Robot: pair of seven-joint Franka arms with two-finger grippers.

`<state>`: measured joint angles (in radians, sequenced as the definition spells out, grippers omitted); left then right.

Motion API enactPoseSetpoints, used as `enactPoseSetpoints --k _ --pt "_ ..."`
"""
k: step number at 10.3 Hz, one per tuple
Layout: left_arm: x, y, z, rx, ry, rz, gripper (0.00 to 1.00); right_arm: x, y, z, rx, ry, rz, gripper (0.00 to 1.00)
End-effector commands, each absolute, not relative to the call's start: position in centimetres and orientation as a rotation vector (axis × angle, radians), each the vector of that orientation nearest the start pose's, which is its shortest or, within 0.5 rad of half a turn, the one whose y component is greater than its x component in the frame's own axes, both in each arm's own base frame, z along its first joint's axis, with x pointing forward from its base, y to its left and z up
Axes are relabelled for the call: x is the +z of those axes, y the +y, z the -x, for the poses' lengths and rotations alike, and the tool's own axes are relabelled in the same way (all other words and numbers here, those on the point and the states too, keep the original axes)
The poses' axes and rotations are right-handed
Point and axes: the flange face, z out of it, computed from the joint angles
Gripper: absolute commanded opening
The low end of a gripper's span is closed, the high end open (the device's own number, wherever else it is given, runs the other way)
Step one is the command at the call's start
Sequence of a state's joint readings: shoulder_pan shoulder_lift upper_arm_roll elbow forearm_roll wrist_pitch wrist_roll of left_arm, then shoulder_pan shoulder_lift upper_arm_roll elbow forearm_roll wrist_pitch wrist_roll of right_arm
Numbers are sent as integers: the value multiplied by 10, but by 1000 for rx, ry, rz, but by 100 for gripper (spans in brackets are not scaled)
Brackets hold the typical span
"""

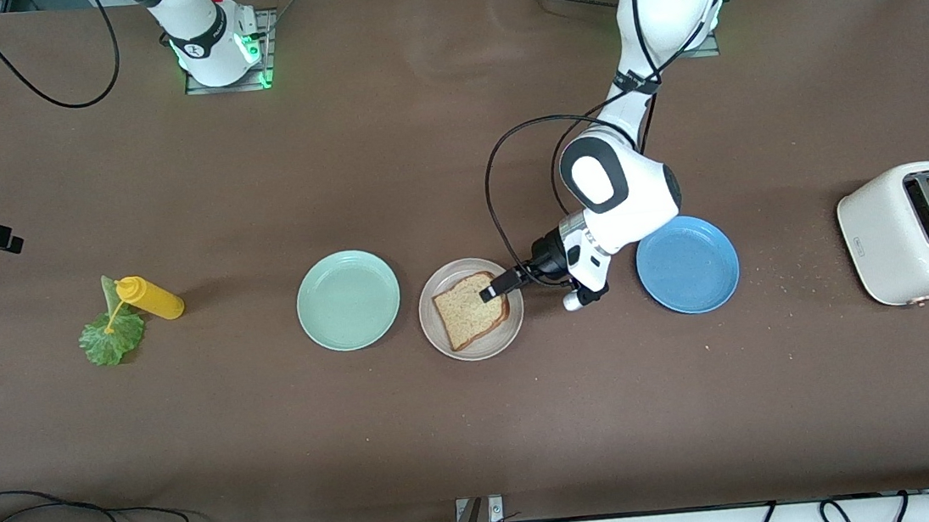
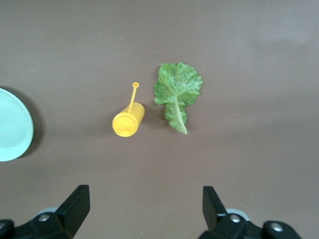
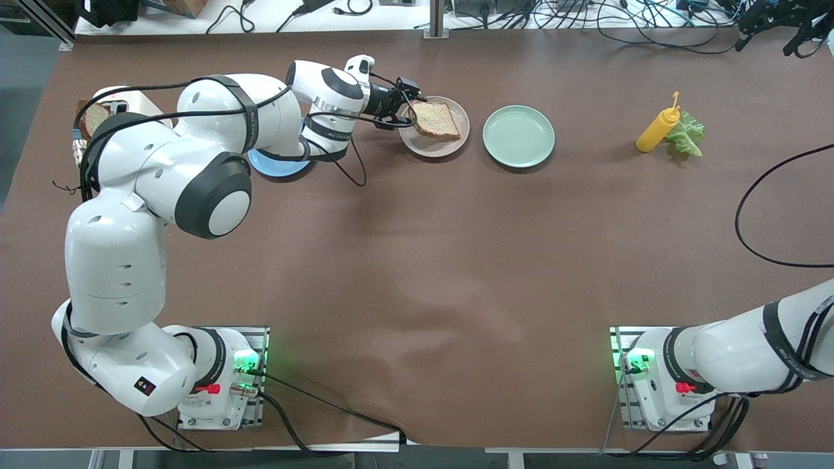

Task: Make sandwich on beige plate with both arms
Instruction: 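Carry the bread slice with the left gripper onto the beige plate, then release the bread with the left gripper while the right gripper reaches the lettuce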

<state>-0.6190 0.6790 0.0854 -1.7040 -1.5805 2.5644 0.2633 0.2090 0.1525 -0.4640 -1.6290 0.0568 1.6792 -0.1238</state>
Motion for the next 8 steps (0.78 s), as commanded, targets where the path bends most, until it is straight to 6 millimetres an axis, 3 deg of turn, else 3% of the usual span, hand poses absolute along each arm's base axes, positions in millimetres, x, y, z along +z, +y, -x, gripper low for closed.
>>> enactPoseSetpoints --k 1,2,6,8 --pt "210 -320 -591 75 505 -2262 100 503 -153 -592 134 153 3152 100" --pt "203 -302 -587 70 463 -2332 100 486 -156 -600 143 108 3168 100" --pt "227 -264 -585 100 422 -2395 100 413 -176 -630 118 2 3233 100" --pt "235 -217 -569 105 402 -2482 100 375 -194 -639 114 -59 3249 100"
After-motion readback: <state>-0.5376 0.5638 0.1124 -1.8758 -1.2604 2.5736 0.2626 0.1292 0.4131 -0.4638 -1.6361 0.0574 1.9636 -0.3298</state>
